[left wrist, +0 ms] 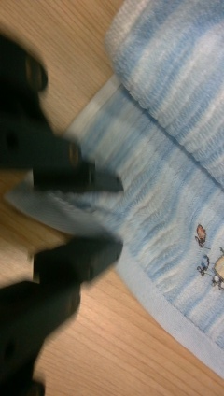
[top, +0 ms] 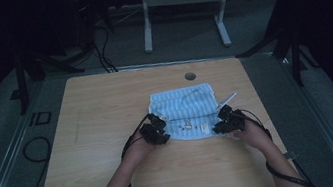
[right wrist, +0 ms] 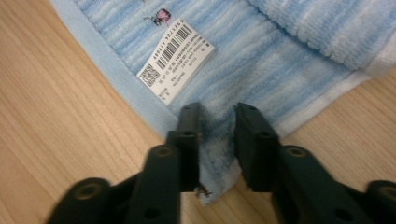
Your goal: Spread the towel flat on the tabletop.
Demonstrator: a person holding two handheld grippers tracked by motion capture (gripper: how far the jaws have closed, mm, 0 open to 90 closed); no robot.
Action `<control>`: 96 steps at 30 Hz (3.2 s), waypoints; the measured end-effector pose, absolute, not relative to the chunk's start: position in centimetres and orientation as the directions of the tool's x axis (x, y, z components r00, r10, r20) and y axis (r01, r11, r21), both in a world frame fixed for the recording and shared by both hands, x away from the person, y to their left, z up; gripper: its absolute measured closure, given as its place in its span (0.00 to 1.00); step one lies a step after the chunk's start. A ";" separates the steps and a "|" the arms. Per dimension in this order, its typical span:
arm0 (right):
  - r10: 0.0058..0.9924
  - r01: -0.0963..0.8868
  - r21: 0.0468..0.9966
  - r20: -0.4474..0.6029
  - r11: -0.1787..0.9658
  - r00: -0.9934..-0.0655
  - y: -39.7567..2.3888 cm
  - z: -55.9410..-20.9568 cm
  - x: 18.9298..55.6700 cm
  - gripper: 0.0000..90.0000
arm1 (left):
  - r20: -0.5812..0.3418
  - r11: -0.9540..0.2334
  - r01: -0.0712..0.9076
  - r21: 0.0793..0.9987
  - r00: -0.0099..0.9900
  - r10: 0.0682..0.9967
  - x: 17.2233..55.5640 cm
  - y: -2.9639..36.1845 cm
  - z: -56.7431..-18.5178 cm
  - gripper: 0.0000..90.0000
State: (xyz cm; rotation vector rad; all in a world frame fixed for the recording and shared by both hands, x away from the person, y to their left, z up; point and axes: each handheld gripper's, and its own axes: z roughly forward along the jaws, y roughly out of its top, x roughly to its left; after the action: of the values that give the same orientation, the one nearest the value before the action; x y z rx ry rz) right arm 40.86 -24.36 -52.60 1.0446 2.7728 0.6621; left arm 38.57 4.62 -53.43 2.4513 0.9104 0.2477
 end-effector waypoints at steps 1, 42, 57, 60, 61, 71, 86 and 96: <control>0.645 0.603 0.432 0.062 0.671 -0.762 -24.3 -52.6 40.9 0.92 | -0.008 -0.651 0.557 0.515 0.763 0.647 38.5 4.4 -53.4 0.89; 0.553 0.487 0.506 0.024 0.712 -0.833 -26.9 -51.0 19.9 0.97 | -0.205 -0.774 0.417 0.476 0.909 0.363 19.5 4.2 -51.7 0.93; 0.580 0.506 0.515 0.020 0.692 -0.814 -28.8 -49.8 20.2 0.74 | -0.187 -0.734 0.445 0.513 0.893 0.410 21.0 6.5 -49.9 0.52; 0.593 0.506 0.536 0.011 0.676 -0.805 -29.0 -49.5 21.9 0.78 | -0.164 -0.702 0.486 0.521 0.864 0.476 23.3 7.4 -49.7 0.52; 0.599 0.509 0.539 0.010 0.671 -0.801 -29.1 -49.4 22.6 0.82 | -0.156 -0.692 0.493 0.527 0.857 0.492 24.4 7.8 -49.7 0.52; 0.629 0.497 0.541 -0.077 0.678 -0.774 -27.3 -49.6 32.0 1.00 | -0.060 -0.651 0.507 0.565 0.812 0.580 31.8 7.6 -49.5 0.55; 0.763 0.624 0.534 -0.061 0.570 -0.644 -24.3 -52.5 42.1 0.97 | 0.004 -0.618 0.560 0.552 0.740 0.673 41.3 4.9 -52.7 0.47; 0.766 0.648 0.487 -0.068 0.585 -0.639 -24.0 -53.0 43.7 0.93 | -0.030 -0.604 0.613 0.509 0.714 0.699 43.6 4.7 -53.6 0.40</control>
State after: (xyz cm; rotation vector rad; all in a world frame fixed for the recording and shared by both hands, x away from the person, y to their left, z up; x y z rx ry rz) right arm 43.71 -24.03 -52.97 1.1634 2.5459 0.6211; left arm 43.56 4.70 -53.56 2.4271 1.0025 0.2346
